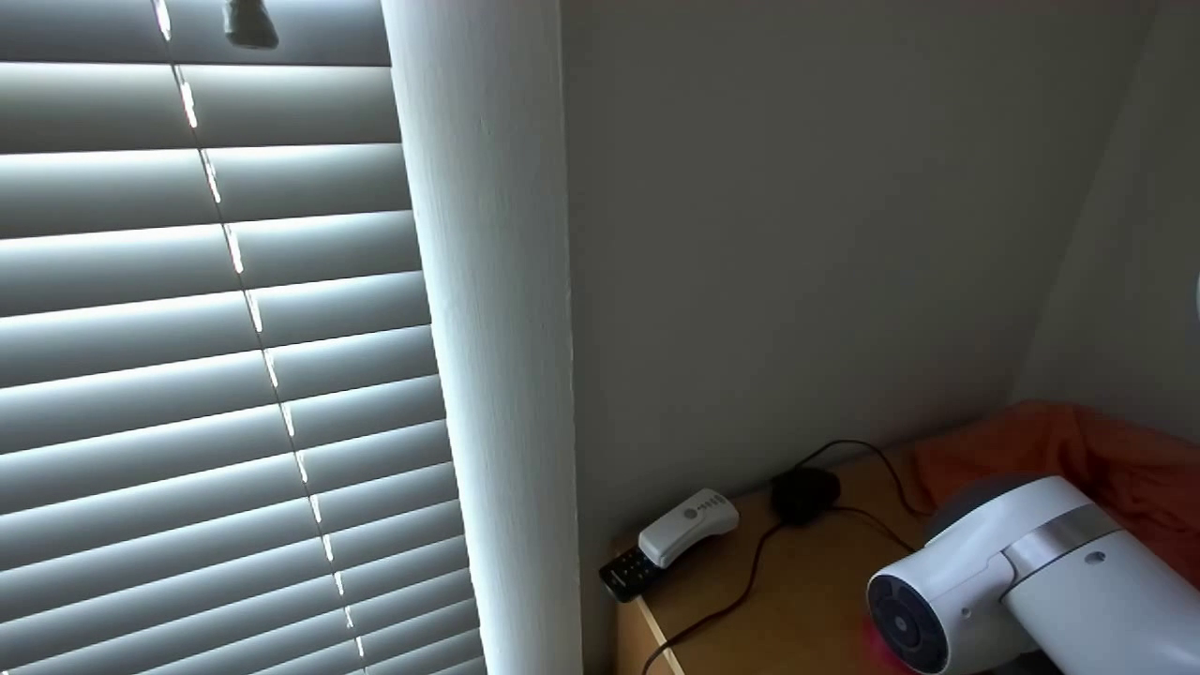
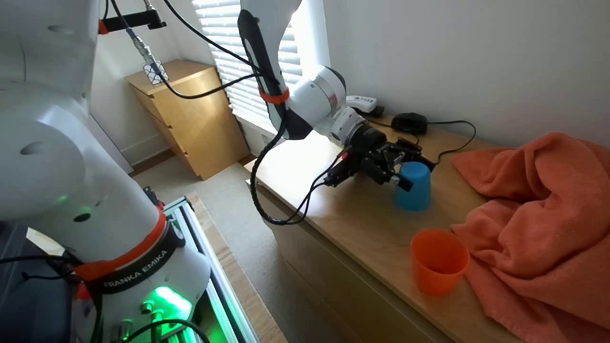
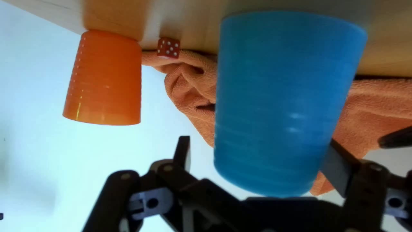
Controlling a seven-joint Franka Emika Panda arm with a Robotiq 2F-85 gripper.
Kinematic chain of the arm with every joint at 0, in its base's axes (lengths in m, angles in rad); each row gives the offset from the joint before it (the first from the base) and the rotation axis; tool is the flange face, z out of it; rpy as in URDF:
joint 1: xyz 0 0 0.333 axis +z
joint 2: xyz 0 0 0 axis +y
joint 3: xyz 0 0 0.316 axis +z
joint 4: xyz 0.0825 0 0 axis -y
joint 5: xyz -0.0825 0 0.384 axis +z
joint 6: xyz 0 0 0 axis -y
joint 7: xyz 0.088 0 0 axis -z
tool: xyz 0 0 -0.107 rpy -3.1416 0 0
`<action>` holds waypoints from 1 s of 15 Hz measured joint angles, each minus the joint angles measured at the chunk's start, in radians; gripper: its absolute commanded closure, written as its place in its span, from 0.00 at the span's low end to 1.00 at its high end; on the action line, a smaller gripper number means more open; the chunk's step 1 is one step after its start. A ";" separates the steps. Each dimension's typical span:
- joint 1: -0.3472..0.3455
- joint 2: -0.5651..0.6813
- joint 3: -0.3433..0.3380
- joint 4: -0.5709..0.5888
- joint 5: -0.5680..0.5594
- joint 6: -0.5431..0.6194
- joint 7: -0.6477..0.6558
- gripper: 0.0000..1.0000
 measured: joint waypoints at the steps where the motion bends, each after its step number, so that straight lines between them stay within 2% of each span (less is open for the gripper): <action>1: -0.001 0.000 0.000 0.003 -0.001 0.001 -0.011 0.00; 6: -0.043 -0.041 -0.003 0.007 0.003 0.021 -0.099 0.00; 9: -0.099 -0.118 -0.011 -0.007 0.017 0.098 -0.145 0.00; 12: -0.156 -0.217 -0.024 -0.040 0.059 0.226 -0.194 0.00; 15: -0.157 -0.237 -0.033 -0.041 0.062 0.236 -0.207 0.00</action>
